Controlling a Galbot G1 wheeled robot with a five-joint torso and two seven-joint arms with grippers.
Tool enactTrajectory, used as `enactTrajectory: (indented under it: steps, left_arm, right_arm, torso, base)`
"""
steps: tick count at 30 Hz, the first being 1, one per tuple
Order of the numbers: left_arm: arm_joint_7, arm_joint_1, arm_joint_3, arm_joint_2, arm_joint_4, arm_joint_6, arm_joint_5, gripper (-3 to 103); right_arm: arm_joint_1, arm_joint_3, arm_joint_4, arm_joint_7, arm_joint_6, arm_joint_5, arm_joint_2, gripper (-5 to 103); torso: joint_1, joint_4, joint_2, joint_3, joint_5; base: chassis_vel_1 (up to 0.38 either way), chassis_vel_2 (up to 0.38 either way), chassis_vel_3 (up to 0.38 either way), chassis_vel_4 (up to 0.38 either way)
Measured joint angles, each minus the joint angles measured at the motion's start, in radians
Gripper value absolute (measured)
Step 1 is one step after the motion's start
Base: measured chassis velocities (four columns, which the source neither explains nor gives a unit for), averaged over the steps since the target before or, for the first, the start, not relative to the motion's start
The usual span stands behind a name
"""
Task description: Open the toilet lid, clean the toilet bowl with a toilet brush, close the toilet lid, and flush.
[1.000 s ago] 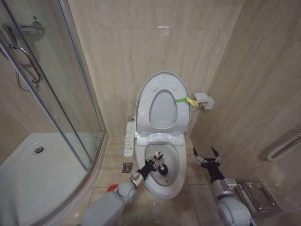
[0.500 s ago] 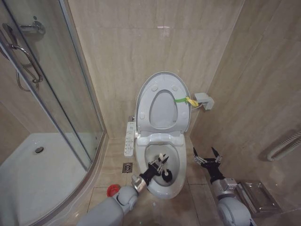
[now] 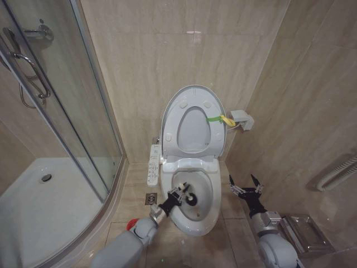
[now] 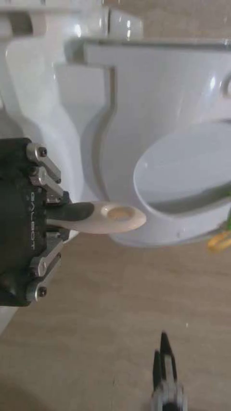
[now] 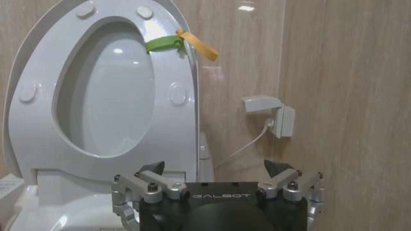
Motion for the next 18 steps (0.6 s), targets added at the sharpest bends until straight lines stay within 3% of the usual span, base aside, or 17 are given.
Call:
enactTrajectory:
  steps: [10,18]
  left_arm:
    - [-0.051,0.061,0.052,0.071,-0.253,0.045,-0.016,19]
    - [-0.059,0.088,0.048,0.067,-0.196,0.048,0.03,19]
  right_arm:
    - [0.0,0.0,0.0,0.0,0.0,0.0,0.0,100]
    - [0.0,0.0,0.0,0.0,0.0,0.0,0.0,100]
  torso:
    - [0.0,0.0001,0.0,0.0,0.0]
    - [0.0,0.0,0.0,0.0,-0.0001]
  base:
    - [0.0,0.0,0.0,0.0]
    - [0.0,0.0,0.0,0.0]
